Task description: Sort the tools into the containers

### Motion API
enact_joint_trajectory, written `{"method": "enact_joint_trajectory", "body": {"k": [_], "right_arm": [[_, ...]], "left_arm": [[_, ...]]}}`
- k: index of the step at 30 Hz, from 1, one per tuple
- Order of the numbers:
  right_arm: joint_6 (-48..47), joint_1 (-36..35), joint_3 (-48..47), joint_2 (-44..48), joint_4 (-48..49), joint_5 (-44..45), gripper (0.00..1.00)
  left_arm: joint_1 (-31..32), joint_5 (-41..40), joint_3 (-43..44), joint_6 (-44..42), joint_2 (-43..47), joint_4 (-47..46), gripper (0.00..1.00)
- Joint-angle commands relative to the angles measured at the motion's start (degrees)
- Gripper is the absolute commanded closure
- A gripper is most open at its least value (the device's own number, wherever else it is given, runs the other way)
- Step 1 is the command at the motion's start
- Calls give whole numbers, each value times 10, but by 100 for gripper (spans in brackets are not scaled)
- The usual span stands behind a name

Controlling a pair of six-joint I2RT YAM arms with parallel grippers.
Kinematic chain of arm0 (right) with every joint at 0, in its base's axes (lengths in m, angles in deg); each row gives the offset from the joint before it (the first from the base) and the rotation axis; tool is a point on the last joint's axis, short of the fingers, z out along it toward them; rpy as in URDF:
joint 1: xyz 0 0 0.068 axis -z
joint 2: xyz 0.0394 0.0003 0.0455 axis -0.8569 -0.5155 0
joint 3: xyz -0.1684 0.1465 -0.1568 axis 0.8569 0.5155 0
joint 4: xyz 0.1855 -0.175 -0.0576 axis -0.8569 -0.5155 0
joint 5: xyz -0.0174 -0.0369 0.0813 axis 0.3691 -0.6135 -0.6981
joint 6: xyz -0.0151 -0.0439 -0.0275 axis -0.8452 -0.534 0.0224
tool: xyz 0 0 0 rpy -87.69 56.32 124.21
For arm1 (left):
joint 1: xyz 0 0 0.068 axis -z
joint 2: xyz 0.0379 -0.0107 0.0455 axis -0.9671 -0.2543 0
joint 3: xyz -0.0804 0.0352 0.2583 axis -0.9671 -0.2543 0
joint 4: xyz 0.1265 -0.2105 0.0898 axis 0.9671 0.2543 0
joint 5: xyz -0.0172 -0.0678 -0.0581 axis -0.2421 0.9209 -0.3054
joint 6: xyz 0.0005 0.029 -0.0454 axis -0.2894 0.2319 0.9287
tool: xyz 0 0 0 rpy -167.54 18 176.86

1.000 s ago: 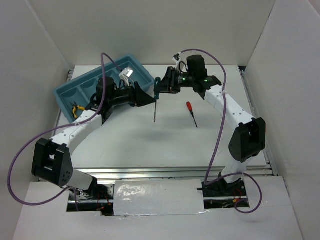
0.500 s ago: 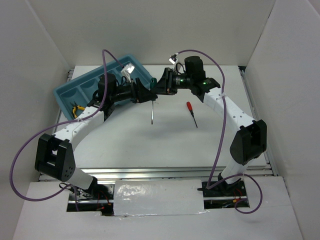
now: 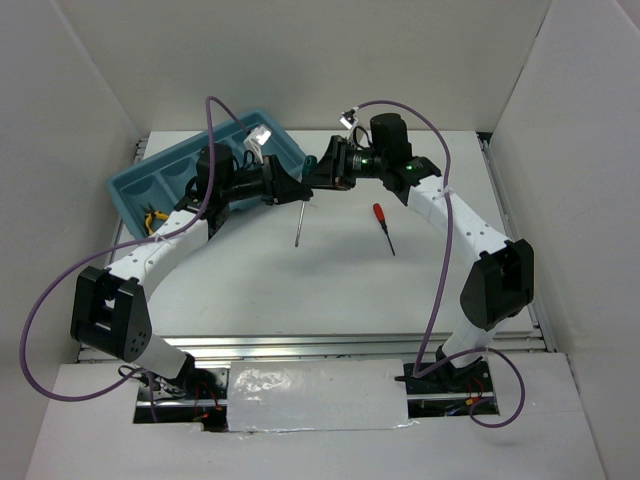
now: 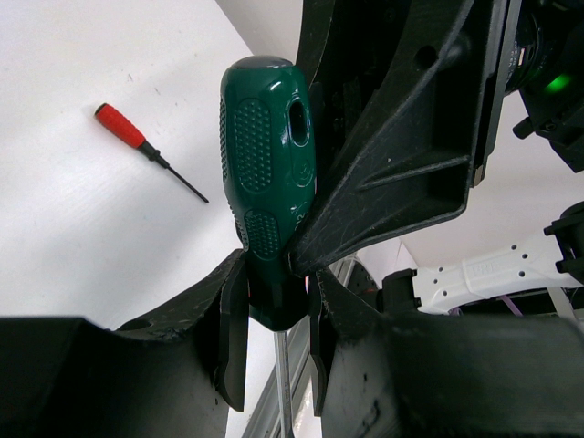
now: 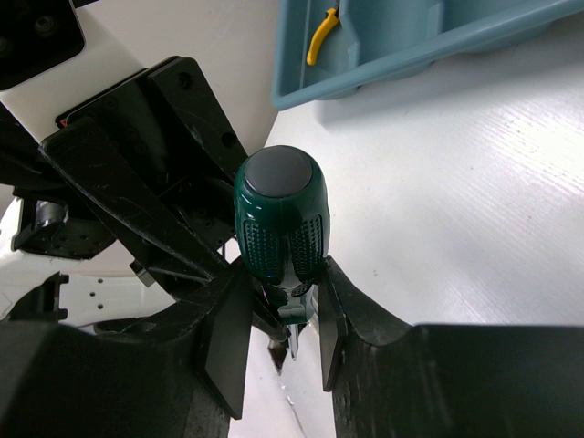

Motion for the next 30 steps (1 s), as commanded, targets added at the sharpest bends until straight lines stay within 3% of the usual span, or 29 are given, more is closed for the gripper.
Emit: {"method": "enact_joint_trajectory", "body": {"k": [1, 2, 4, 6, 7, 12, 15, 17, 24, 30], "right_arm": [[-3, -5, -11, 21, 9, -38, 59], [-3, -2, -11, 19, 7, -39, 47], [-8, 6, -12, 17, 1, -35, 31], [-22, 21, -19, 12, -21, -27, 4], [-25, 26, -20, 11, -28, -24, 1], [-65, 86, -22, 8, -62, -11, 0], [-95, 113, -10, 17, -91, -1, 0], [-116, 123, 3, 29, -98, 3, 0], [-148, 157, 96, 83, -93, 20, 1], [-165, 178, 134, 99, -106, 22, 1]], "left_arm": [[-10, 2, 22, -20, -1, -2, 94], [-19, -3, 19, -21, 3, 0, 100], [-32, -7, 3, -24, 22, 10, 100], [-60, -14, -16, -26, 44, 19, 100], [-85, -17, -22, -27, 50, 22, 100], [-174, -47, -4, -58, 58, 94, 100], [-254, -139, 68, -104, 17, 185, 100], [-272, -219, 136, -135, -28, 232, 100], [-278, -466, 263, -192, -157, 236, 100], [-258, -549, 292, -223, -248, 223, 100]]}}
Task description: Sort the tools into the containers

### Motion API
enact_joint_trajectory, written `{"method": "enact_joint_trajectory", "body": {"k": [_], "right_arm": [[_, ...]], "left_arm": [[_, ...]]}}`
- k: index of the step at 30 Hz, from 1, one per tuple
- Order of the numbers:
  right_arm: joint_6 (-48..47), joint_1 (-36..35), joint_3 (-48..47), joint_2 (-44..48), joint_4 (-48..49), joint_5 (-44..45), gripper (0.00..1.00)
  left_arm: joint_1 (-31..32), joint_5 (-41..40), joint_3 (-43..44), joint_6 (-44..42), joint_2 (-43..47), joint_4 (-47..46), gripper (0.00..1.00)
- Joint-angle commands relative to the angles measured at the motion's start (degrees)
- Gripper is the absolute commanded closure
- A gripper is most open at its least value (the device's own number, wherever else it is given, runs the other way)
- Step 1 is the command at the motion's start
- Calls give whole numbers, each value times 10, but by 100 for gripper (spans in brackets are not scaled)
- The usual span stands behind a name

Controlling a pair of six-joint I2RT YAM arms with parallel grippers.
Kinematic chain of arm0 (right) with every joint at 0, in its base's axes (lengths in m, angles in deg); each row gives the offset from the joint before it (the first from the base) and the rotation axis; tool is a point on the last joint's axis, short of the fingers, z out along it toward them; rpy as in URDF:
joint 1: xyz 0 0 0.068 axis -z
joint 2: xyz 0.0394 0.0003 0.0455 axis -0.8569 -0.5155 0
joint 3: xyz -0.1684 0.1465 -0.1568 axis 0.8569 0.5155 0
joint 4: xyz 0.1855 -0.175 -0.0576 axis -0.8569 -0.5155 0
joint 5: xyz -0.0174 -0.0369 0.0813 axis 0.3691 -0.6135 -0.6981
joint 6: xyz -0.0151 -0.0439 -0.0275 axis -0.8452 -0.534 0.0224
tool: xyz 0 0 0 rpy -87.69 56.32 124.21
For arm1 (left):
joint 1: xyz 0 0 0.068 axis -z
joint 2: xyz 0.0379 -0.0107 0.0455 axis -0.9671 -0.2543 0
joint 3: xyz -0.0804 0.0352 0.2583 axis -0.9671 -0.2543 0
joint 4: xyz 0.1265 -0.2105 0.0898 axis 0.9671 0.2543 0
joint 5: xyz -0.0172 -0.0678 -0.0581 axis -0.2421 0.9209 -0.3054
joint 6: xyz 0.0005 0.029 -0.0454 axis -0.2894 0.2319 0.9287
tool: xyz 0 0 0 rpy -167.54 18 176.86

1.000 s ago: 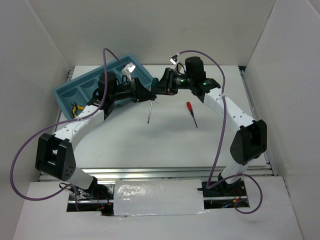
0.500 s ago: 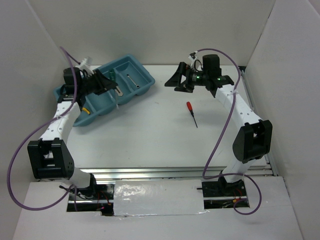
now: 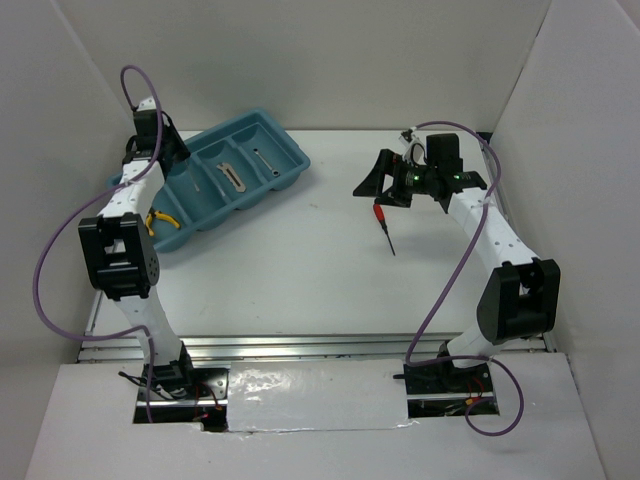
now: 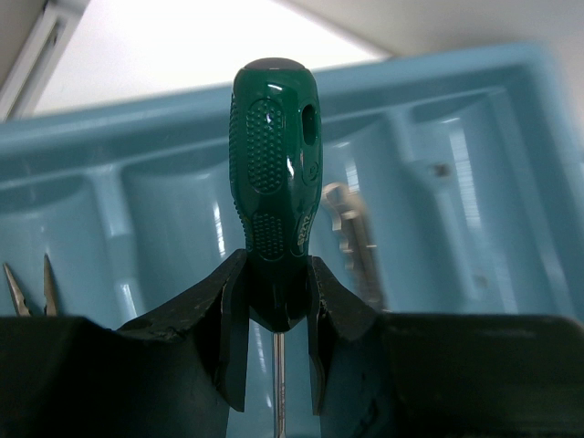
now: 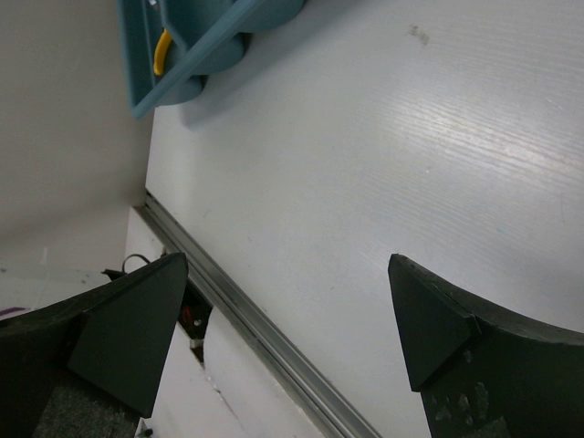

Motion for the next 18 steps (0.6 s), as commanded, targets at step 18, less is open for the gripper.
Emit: {"method": "enact_joint_trajectory", "body": {"k": [18], "right_arm": [[-96, 52, -5, -37, -106, 159, 6]], "left_arm": [[6, -77, -15, 17, -106, 33, 94]]}}
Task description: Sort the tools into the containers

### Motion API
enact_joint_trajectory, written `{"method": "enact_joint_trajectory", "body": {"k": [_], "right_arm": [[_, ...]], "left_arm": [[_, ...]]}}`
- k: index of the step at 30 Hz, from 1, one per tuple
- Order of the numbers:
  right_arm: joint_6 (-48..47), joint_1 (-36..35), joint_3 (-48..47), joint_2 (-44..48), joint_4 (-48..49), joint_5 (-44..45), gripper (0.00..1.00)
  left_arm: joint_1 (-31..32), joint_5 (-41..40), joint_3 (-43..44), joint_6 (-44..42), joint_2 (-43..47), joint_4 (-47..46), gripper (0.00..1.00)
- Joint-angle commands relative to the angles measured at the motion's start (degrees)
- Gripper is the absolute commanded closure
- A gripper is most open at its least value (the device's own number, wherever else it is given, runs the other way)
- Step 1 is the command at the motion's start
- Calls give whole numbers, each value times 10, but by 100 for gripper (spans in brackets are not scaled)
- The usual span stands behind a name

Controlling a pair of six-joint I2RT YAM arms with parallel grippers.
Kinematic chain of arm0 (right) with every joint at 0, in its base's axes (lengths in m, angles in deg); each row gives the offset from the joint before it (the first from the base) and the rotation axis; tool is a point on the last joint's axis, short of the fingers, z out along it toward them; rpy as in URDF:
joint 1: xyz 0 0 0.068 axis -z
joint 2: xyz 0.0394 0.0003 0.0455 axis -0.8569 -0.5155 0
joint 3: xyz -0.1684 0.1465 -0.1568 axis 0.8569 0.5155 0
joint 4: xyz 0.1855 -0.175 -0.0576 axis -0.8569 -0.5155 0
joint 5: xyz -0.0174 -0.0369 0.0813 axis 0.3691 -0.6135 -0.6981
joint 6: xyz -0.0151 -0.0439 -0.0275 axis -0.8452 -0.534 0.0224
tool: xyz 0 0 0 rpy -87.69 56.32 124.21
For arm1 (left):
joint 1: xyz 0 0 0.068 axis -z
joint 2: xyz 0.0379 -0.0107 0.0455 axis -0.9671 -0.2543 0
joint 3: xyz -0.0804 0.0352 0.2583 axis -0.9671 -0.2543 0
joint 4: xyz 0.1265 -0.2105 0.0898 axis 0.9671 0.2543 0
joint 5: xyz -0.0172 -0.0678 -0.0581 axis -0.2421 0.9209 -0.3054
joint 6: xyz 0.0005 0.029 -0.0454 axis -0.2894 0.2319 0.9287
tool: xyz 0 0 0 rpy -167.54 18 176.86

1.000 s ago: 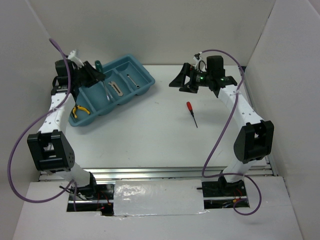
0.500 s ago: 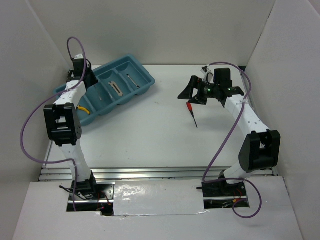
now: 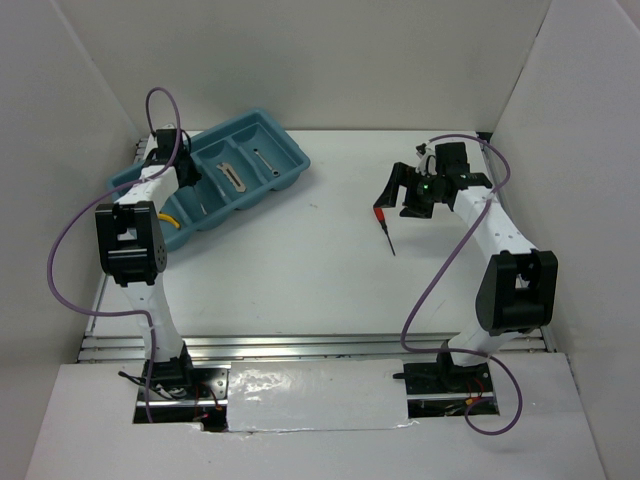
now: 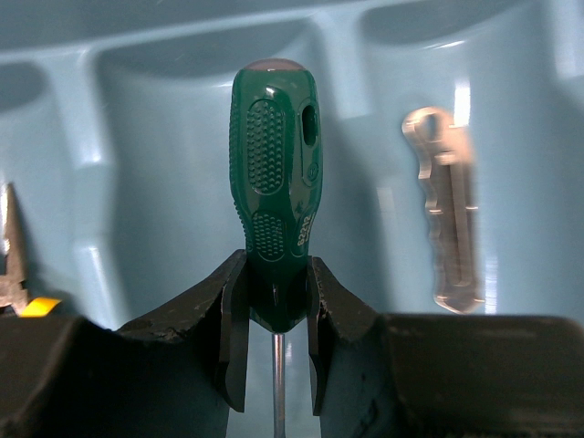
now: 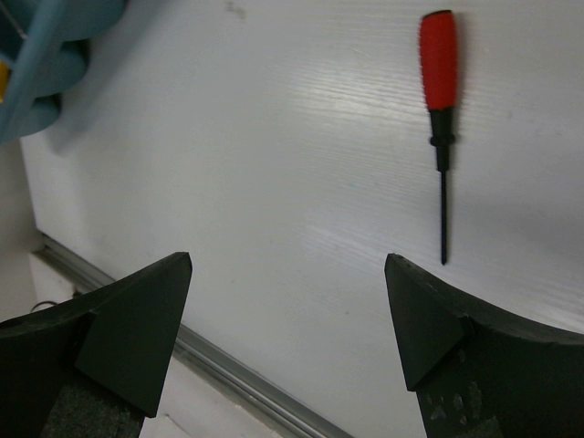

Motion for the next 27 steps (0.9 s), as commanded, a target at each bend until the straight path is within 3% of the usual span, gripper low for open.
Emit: {"method": "enact_joint_trajectory", "body": {"k": [1, 3, 5, 7, 15, 22, 27], "right_arm": [[-26, 4, -30, -22, -45, 55, 6], [-33, 4, -35, -34, -52, 69, 7], [-37, 3, -38, -44, -59, 78, 9], [-47, -9, -45, -52, -68, 109, 12], [-102, -49, -77, -114, -97, 251, 23], [-137, -79, -135, -192, -115, 300, 31], [-140, -100, -201, -254, -144, 312, 32]], "left_arm": [[-18, 2, -4, 15, -10, -4, 93], [-25, 15, 6, 9, -19, 0, 81], [-26, 23, 13, 3, -23, 4, 55], [-25, 30, 19, -4, -23, 3, 43], [-17, 54, 35, -23, 34, 21, 33], [4, 98, -6, -74, 212, -3, 10], [39, 133, -98, -114, 345, -17, 7]]}}
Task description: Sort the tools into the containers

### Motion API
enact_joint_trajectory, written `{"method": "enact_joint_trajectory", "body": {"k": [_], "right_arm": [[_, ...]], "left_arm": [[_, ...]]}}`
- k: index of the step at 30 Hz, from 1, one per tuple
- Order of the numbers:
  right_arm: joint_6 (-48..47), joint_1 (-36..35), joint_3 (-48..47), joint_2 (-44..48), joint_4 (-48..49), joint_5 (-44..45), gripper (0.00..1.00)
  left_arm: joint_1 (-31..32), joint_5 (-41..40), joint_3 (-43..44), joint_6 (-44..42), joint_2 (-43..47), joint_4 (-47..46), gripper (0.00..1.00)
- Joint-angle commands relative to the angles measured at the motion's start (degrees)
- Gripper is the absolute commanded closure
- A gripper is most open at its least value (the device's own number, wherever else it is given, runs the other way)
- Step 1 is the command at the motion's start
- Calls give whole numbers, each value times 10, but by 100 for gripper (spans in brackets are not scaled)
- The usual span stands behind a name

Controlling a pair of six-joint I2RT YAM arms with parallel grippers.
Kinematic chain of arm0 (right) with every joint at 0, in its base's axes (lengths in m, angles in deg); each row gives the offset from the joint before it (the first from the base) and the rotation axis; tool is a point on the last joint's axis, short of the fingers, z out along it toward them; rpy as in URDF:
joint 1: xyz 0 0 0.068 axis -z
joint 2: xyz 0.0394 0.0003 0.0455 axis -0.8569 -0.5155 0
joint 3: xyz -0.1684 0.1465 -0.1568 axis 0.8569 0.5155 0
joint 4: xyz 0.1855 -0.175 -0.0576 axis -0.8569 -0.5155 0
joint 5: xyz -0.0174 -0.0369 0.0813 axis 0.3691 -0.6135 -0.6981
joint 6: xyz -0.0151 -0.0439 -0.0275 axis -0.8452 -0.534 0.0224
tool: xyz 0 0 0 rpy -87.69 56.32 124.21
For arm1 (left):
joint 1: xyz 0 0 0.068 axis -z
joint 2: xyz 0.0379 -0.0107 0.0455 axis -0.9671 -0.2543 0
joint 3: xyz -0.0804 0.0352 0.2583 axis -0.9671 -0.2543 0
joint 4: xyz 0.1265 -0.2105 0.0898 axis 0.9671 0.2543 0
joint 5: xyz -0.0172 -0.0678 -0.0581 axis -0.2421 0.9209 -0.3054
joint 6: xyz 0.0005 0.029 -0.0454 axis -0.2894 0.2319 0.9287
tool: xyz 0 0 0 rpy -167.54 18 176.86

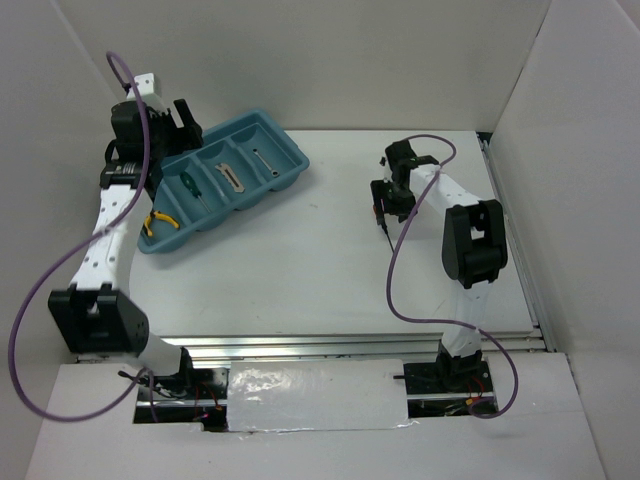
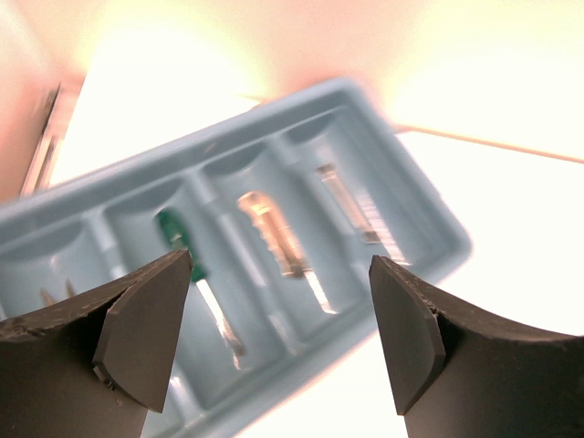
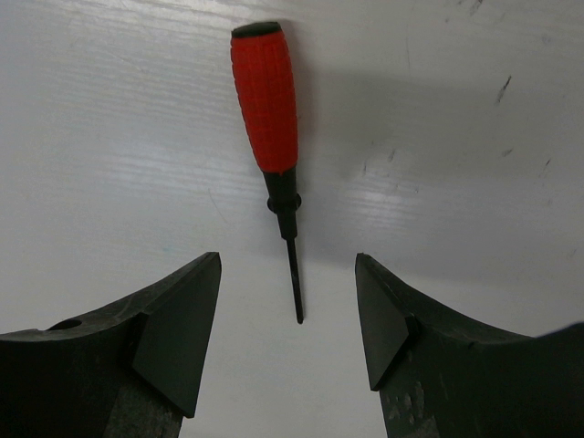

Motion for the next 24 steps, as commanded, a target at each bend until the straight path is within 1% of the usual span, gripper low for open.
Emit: {"method": "enact_joint_trajectory", "body": {"k": [1, 3, 5, 6, 12, 13, 14, 15, 17, 18, 19, 20, 21, 22, 23, 24], "right_arm": [[-13, -23, -74, -33, -34, 33, 32], [-12, -26, -97, -65, -41, 42, 33], [-13, -29, -133, -96, -52, 45, 36], [-12, -30, -154, -106, -59, 44, 39], [-29, -32, -181, -153, -71, 67, 47], [-29, -33, -185, -163, -75, 68, 48], [-29, -33, -194, -174, -85, 69, 52], [-29, -32, -198, -177, -88, 70, 54], [-29, -31, -203, -180, -85, 70, 57], [-29, -32, -208, -182, -84, 72, 62], [-29, -33, -210, -183, -87, 72, 68], [-29, -33, -214, -186, -91, 70, 74], [-29, -33, -221, -186, -94, 52, 89], [-44, -33, -220, -180, -98, 33, 97], [-42, -32, -217, -158, -98, 21, 100], [-40, -33, -202, -143, -94, -53, 100]], "left_arm": [[23, 35, -64, -39, 79, -25, 8], [33, 42, -112, -43, 126, -34, 13], [34, 47, -140, -38, 159, -33, 16], [49, 47, -145, -37, 168, -29, 17], [67, 64, -157, -50, 196, 0, 18], [70, 65, -173, -53, 202, -1, 18], [73, 71, -182, -54, 205, -9, 18], [75, 78, -202, -51, 208, -11, 18], [79, 101, -231, -26, 217, -13, 19], [83, 118, -240, -16, 219, -14, 20], [90, 160, -252, 0, 220, -18, 24], [95, 179, -274, 8, 220, -20, 26], [101, 195, -284, 16, 219, -24, 27], [113, 212, -294, 29, 219, -30, 28], [120, 234, -306, 34, 220, -42, 29], [128, 245, -311, 40, 220, -51, 29]]}}
